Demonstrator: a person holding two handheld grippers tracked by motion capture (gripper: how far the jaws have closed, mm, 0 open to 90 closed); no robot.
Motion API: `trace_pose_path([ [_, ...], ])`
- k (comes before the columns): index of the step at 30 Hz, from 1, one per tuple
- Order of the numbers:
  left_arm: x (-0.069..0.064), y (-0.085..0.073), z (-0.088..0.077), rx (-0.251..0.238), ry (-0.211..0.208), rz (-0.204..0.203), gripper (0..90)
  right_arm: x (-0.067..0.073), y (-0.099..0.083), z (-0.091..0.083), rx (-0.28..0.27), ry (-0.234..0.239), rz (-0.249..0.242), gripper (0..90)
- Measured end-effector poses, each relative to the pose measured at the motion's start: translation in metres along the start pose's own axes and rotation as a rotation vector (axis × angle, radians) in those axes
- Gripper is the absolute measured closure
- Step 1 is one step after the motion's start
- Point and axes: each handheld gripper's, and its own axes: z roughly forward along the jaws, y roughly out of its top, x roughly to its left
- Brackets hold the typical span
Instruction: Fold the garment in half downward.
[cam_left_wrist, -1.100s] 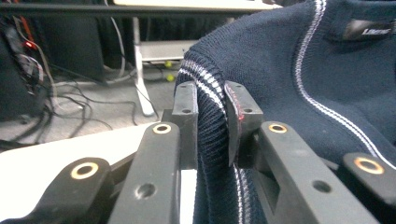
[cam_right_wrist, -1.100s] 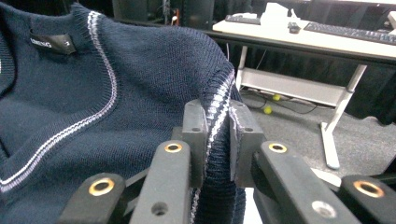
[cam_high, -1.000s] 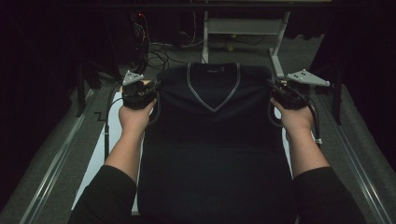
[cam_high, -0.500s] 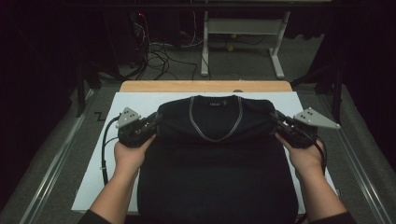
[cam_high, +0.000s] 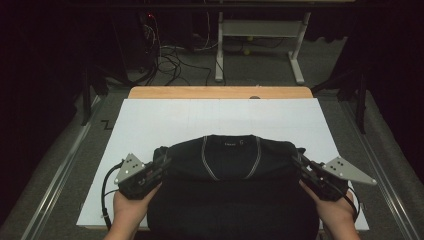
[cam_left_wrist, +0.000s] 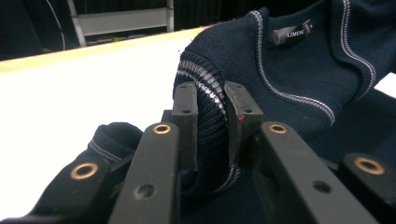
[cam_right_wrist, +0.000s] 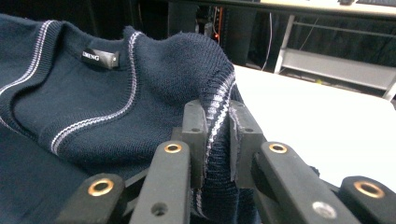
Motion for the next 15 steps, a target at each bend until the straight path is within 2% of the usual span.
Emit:
trace_pose_path([
  [2,-0.004,-0.009,-0.007,0.003,-0.012,-0.006,72.9,0.003,-0.007,-0.008,0.001,0.004,0.01,79.5],
  [8,-0.012,-0.029,-0.018,0.063,-0.043,-0.028,72.7,0.011,-0.023,-0.025,0.03,0.011,0.017,79.3],
  [11,-0.016,-0.034,-0.023,0.068,-0.063,-0.04,72.7,0.016,-0.031,-0.032,0.057,0.012,0.053,79.2],
  [15,-0.025,-0.04,-0.026,0.096,-0.077,-0.021,72.6,0.018,-0.04,-0.038,0.079,0.007,0.076,79.0],
])
